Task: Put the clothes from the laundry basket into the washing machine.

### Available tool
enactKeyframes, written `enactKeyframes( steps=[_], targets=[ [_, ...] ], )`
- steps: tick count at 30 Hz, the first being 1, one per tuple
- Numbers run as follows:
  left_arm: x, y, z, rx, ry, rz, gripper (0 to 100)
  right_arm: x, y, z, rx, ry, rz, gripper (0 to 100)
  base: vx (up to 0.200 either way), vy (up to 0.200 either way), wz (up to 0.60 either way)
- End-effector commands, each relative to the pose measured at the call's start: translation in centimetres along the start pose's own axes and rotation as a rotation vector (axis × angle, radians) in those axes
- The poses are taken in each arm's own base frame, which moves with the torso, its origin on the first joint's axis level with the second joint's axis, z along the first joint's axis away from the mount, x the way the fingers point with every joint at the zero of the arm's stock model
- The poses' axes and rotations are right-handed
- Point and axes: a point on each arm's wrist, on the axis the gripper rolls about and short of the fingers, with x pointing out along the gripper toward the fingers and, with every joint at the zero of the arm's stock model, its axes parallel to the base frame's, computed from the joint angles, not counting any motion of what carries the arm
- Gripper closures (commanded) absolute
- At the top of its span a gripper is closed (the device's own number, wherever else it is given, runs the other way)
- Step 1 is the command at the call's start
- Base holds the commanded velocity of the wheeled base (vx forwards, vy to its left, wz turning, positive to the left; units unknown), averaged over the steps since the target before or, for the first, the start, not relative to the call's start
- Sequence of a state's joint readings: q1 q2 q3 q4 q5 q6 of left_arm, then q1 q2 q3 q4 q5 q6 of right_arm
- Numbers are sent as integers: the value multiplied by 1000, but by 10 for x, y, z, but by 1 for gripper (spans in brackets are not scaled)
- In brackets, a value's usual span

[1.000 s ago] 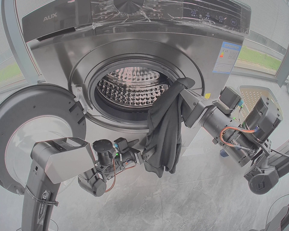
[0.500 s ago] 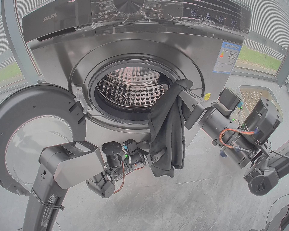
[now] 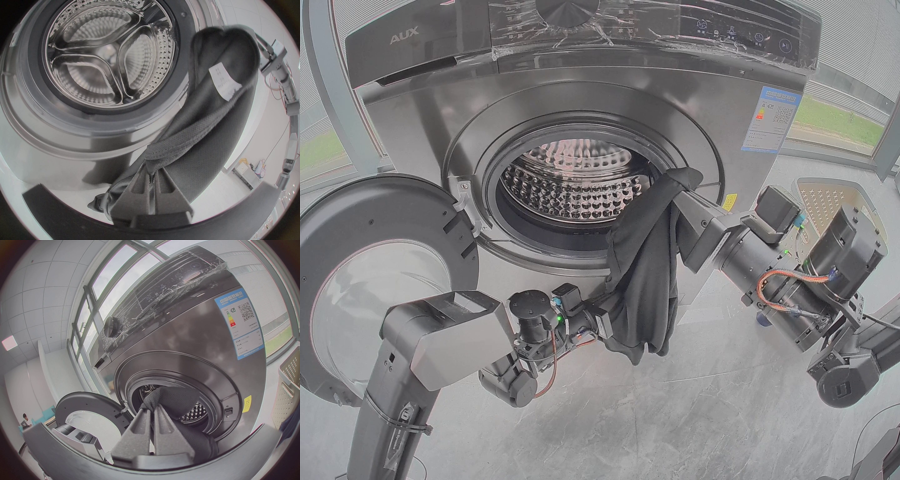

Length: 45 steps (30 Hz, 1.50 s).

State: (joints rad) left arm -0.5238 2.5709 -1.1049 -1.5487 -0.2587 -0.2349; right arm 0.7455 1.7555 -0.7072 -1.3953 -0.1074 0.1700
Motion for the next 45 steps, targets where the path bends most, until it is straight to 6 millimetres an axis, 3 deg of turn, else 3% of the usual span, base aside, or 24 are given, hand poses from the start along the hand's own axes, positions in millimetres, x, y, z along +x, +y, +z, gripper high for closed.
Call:
enactKeyframes(
  steps=[1,10,20,27,32,33,45],
  targets=[
    [-15,10,34,14,-45,65,100,-7,-8,8,-11,-9,-28,100,0,0,0],
    [-67,17,98,32,-94,154,100,-12,-26,7,-31,4,-92,100,0,0,0],
    [-125,-18,145,39,-125,146,100,-27,-33,-12,-40,96,-117,100,0,0,0],
    [-148,-34,176,60,-208,129,100,-23,-33,-25,-40,130,-114,100,0,0,0],
    [-150,-39,184,71,-237,115,100,-20,-33,-29,-39,134,-109,100,0,0,0],
    [-151,-39,186,73,-241,114,100,-20,-33,-29,-41,137,-109,0,0,0,0],
    [-153,-48,212,95,-340,92,100,-49,-34,-91,-62,418,-100,0,0,0,0]
  ],
)
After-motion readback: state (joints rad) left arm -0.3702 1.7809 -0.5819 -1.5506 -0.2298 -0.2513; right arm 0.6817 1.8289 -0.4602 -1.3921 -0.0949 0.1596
